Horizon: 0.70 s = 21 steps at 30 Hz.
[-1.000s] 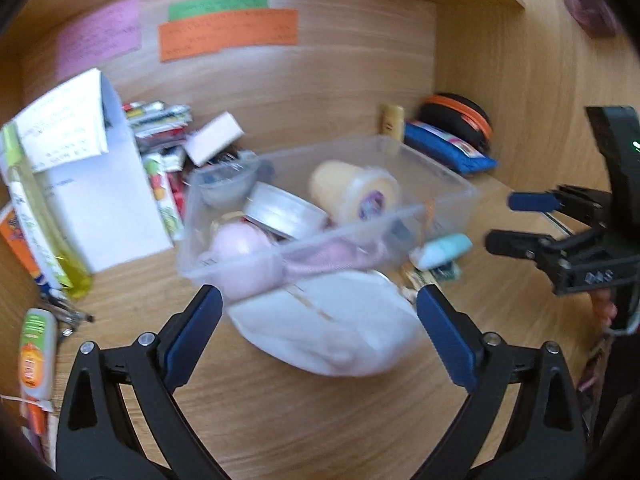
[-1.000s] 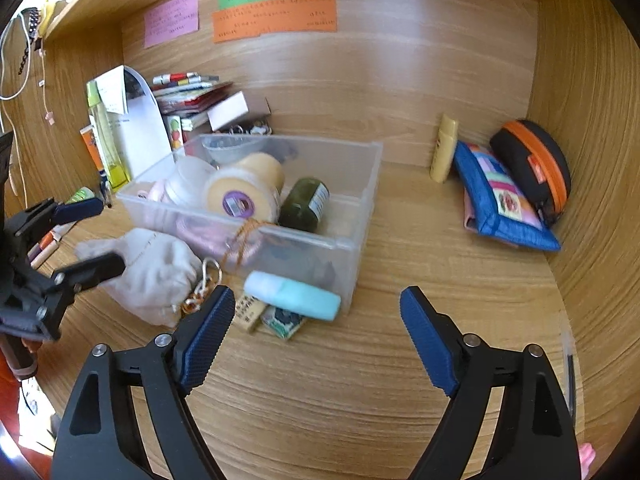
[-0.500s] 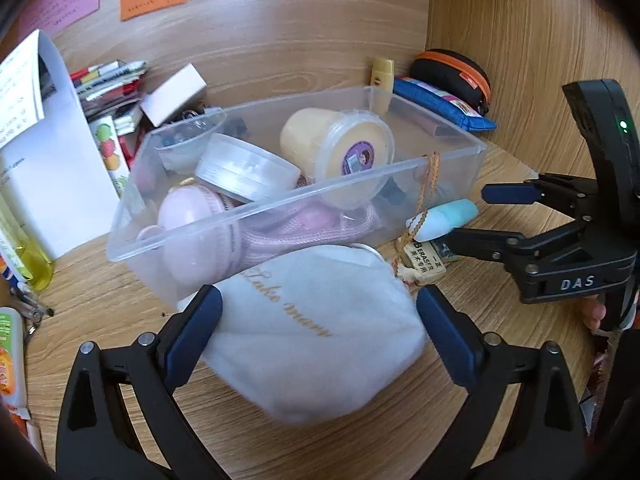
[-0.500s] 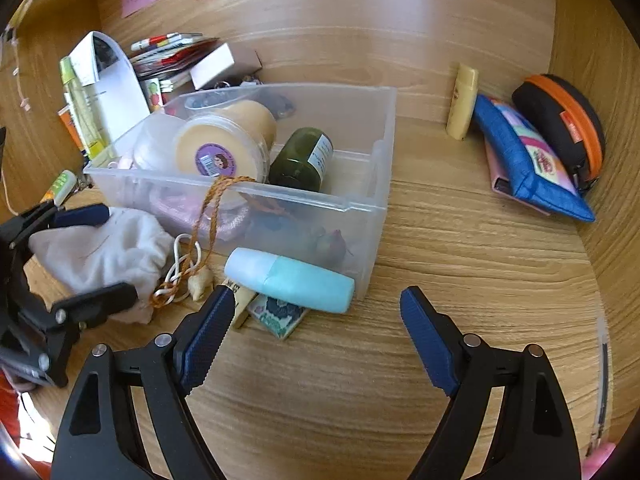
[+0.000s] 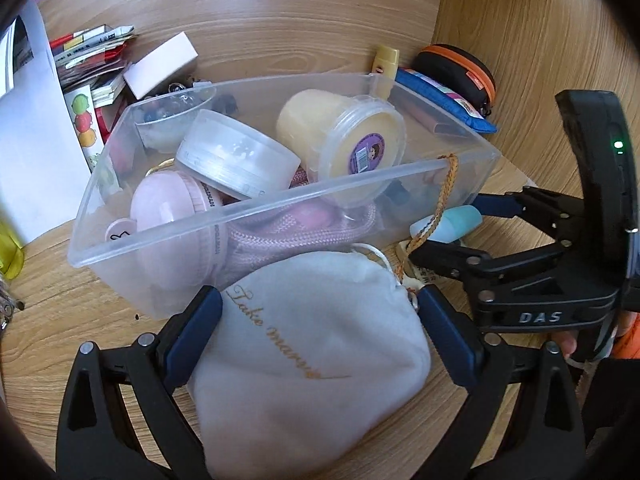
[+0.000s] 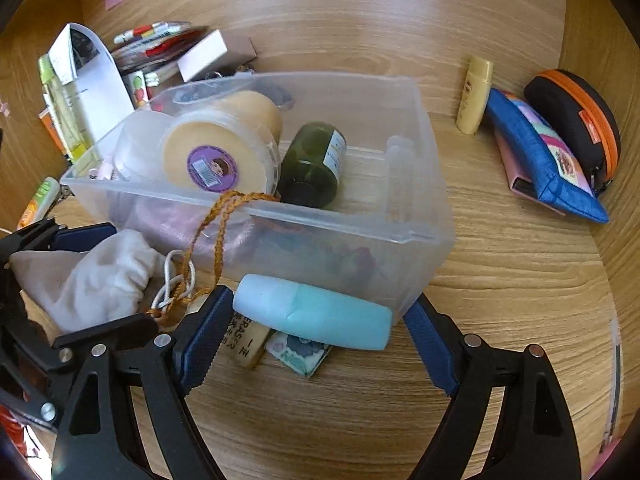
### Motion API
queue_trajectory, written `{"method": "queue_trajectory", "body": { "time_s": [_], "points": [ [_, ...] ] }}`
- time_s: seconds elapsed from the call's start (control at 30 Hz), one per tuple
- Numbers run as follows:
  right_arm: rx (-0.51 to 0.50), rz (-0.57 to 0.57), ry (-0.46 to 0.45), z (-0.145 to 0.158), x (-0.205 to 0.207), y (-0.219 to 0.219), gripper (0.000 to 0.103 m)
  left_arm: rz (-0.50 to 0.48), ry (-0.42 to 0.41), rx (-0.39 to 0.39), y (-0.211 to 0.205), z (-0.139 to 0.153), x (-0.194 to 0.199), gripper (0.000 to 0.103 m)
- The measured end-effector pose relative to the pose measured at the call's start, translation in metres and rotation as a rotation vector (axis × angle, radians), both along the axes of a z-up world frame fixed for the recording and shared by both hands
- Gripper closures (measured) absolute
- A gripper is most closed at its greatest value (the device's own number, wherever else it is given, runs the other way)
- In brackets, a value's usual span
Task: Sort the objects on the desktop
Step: 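Reach the left tool to the white drawstring pouch while the right tool reaches the light blue tube, then grasp the white pouch with the left tool while the right tool grasps the light blue tube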
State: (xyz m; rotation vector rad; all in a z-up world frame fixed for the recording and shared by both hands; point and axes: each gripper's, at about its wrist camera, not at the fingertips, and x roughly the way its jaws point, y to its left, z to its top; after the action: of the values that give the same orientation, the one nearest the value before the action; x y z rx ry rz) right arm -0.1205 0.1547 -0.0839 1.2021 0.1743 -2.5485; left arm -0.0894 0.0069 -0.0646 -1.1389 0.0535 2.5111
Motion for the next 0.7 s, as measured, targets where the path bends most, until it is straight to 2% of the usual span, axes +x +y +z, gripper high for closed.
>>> {"method": "queue_trajectory", "body": {
  "time_s": [0.07,0.2,0.43,0.7],
  "points": [
    [-0.004,-0.008,-0.008,-0.001,-0.003,0.000,0.022,-0.002,-0.012,0.013,-0.002,-0.001,-0.001,0.006],
    [-0.030,-0.025,-0.007,0.000,-0.002,0.008,0.033,-0.001,-0.027,0.019,-0.004,-0.003,-0.002,0.014],
    [-0.072,-0.001,-0.001,0.004,0.008,0.017,0.033,0.003,-0.003,-0.012,-0.005,-0.003,0.001,0.033],
    [-0.098,0.038,0.046,0.016,0.030,0.023,0.033,0.031,0.041,-0.022,-0.003,0.001,0.017,0.043]
  ]
}}
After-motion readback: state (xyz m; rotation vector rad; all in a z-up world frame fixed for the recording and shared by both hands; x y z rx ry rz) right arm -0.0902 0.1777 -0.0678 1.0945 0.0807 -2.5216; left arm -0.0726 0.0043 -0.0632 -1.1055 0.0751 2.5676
